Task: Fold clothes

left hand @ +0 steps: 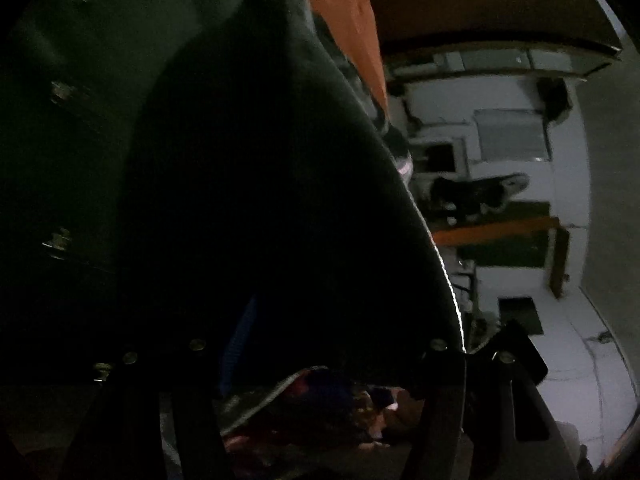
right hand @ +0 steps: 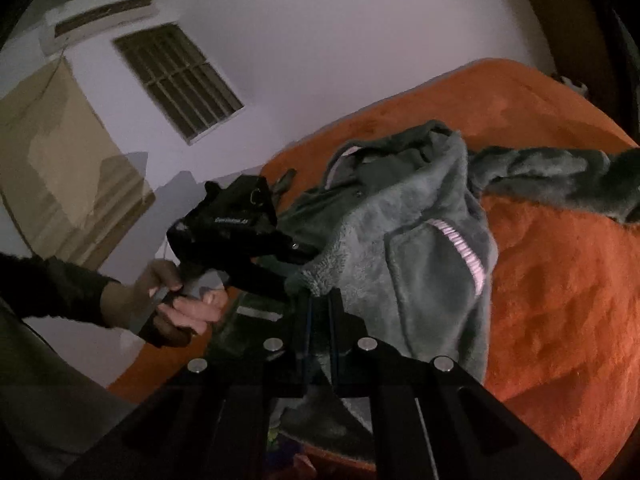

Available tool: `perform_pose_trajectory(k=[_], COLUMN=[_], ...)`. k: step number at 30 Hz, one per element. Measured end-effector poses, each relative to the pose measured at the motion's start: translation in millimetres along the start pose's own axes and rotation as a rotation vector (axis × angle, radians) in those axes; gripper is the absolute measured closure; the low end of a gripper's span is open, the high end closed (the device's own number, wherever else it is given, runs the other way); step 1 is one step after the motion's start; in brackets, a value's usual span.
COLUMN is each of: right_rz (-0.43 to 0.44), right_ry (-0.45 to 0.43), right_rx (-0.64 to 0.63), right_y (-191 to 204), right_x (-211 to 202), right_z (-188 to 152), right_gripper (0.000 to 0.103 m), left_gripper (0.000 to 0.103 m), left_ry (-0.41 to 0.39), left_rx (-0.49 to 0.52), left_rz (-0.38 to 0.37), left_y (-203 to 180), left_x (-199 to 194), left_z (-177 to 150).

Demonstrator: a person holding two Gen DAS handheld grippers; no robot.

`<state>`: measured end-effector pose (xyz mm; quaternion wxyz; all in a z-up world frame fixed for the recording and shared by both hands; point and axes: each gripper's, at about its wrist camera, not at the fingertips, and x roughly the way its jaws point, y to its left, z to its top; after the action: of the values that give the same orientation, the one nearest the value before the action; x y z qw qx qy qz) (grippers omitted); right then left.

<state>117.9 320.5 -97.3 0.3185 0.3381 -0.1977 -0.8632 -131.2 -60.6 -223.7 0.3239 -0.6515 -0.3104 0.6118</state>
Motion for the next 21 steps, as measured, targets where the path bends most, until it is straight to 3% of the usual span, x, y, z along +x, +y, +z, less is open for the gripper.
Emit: perform_pose_trajectory(k=[3, 9, 21], right_rz=[0.002, 0.015, 0.106], right_ry=[0.024, 0.085, 0.078], right_rx=[-0.002, -0.04, -0.045], right_y=[2, 12, 18], right_x=[4, 18, 11], right_z=[-5, -11, -11], right_gripper=[0.097, 0.097, 0.096], left_gripper=[0.04, 0.04, 0.039], left_ry=[0.025, -0.043, -0.151], left_rx=[-0.008, -0.065, -0.141], left_rz=[-0.017, -0.039, -0.035], left_y=[-2, 10, 52], left_x=[12, 12, 12], left_z=[0, 24, 90])
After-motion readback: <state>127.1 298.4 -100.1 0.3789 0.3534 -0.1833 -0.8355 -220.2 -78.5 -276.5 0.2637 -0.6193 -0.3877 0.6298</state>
